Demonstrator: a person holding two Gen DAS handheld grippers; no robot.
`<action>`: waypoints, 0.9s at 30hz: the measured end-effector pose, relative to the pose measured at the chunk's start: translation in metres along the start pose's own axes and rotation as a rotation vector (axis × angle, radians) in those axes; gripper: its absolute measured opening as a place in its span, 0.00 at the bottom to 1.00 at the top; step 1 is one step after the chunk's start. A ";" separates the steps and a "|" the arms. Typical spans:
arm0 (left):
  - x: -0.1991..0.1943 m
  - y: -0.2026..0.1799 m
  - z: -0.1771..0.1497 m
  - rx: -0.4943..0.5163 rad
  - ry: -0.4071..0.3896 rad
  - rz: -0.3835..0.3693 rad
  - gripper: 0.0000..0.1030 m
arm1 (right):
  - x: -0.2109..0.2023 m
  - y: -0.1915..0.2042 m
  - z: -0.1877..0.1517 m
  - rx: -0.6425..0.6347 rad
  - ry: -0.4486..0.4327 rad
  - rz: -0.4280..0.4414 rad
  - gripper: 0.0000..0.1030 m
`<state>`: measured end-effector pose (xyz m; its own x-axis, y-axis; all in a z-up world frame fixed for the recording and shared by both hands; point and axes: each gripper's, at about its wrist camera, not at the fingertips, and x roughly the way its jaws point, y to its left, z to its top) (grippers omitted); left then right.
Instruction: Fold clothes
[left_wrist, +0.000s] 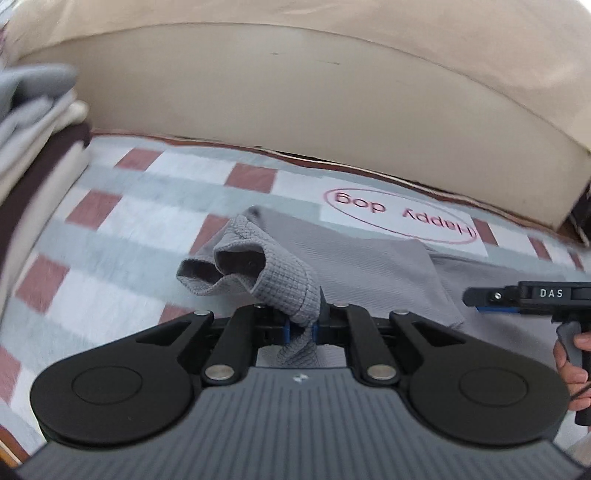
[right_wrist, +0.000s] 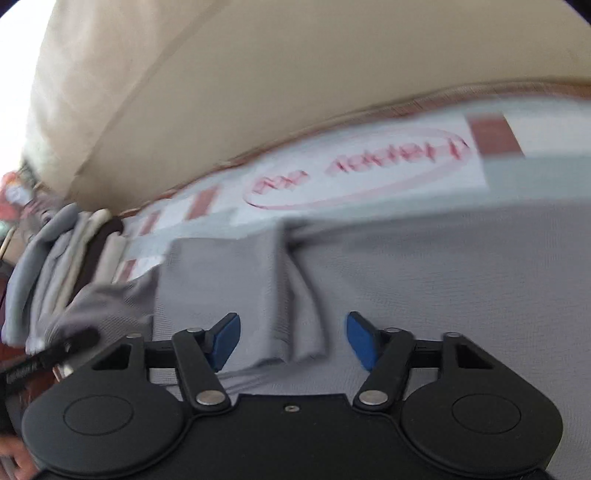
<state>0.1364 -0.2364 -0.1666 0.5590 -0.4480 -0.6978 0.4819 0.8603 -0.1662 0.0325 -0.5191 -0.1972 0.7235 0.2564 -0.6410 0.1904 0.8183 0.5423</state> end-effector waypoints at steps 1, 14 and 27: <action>0.000 -0.007 0.003 0.015 0.002 -0.022 0.08 | 0.000 0.003 0.001 -0.030 0.001 0.020 0.24; -0.001 -0.179 -0.009 0.486 0.098 -0.493 0.08 | -0.109 -0.100 -0.025 0.538 -0.165 0.112 0.37; 0.069 -0.201 -0.071 0.458 0.351 -0.557 0.08 | -0.084 -0.125 -0.034 0.635 -0.089 0.054 0.57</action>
<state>0.0303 -0.4230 -0.2308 -0.0540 -0.6139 -0.7875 0.8991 0.3132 -0.3058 -0.0749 -0.6251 -0.2298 0.7900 0.2223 -0.5713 0.4887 0.3344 0.8058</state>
